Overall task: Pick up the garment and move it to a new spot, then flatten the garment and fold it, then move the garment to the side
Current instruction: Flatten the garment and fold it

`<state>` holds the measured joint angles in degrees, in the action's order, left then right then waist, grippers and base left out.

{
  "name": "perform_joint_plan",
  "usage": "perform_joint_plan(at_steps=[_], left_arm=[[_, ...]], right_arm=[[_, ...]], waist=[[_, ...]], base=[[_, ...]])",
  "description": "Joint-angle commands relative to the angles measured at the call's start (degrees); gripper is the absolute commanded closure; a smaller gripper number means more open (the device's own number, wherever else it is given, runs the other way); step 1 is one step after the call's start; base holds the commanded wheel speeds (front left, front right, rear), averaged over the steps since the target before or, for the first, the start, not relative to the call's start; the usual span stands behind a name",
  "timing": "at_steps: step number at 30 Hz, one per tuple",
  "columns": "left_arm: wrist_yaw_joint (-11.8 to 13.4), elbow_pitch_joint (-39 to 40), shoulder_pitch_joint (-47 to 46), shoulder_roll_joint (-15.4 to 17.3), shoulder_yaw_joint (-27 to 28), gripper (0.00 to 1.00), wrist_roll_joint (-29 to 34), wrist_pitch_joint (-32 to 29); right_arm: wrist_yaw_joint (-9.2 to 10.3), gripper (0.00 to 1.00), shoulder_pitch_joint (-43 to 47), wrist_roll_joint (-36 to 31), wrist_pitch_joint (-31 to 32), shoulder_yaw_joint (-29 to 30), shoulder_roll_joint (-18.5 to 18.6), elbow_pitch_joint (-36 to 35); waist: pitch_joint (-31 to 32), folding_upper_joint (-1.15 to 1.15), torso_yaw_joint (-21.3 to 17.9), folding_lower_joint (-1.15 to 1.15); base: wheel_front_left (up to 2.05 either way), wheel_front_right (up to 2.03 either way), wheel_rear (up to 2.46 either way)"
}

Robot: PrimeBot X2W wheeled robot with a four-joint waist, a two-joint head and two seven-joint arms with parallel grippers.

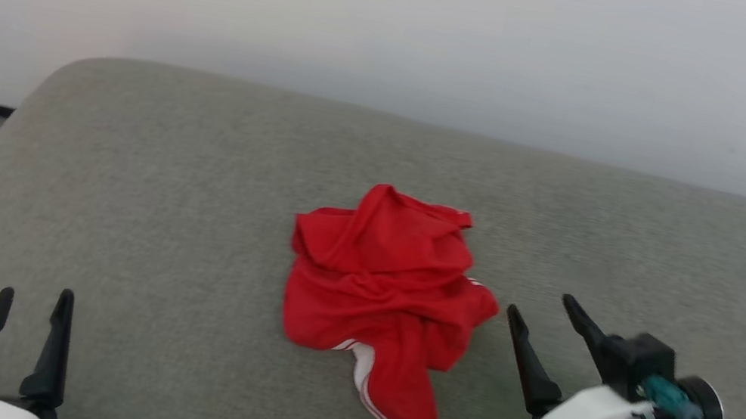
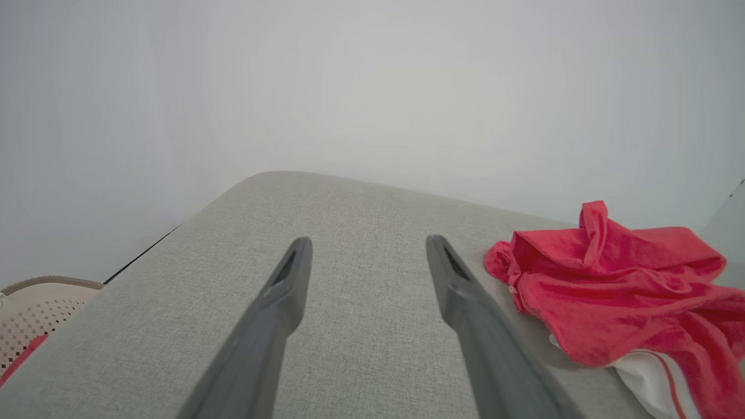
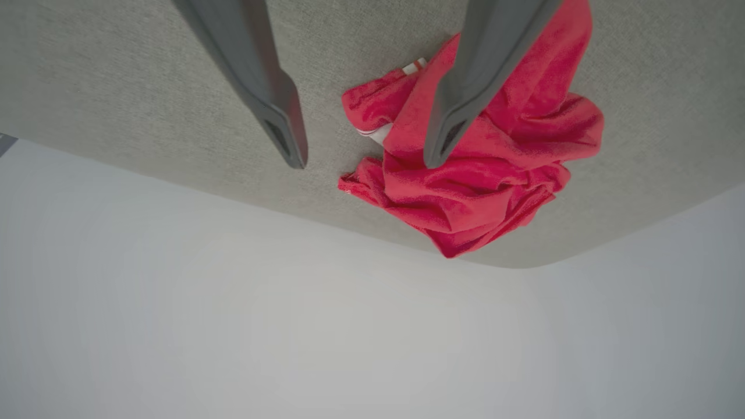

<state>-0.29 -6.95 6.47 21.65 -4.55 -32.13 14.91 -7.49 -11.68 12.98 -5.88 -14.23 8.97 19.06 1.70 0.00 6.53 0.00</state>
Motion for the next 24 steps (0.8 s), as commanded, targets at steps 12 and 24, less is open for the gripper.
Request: perform_joint_plan(at_steps=[12,24], left_arm=[[-2.2,-2.0,-4.8,-2.5,-2.4,0.0,1.3,0.4],[-4.5,-4.2,-8.7,-5.9,-3.3,0.0,2.6,0.4]], right_arm=[[0.01,0.0,-9.5,2.5,13.3,-1.3,5.8,8.3],[0.01,0.0,-15.8,5.7,28.7,-4.6,9.2,13.9]], waist=[[-5.7,0.0,9.0,0.0],[-11.2,0.0,14.0,0.0]], base=[[0.0,0.0,0.0],[0.0,0.0,0.0]])
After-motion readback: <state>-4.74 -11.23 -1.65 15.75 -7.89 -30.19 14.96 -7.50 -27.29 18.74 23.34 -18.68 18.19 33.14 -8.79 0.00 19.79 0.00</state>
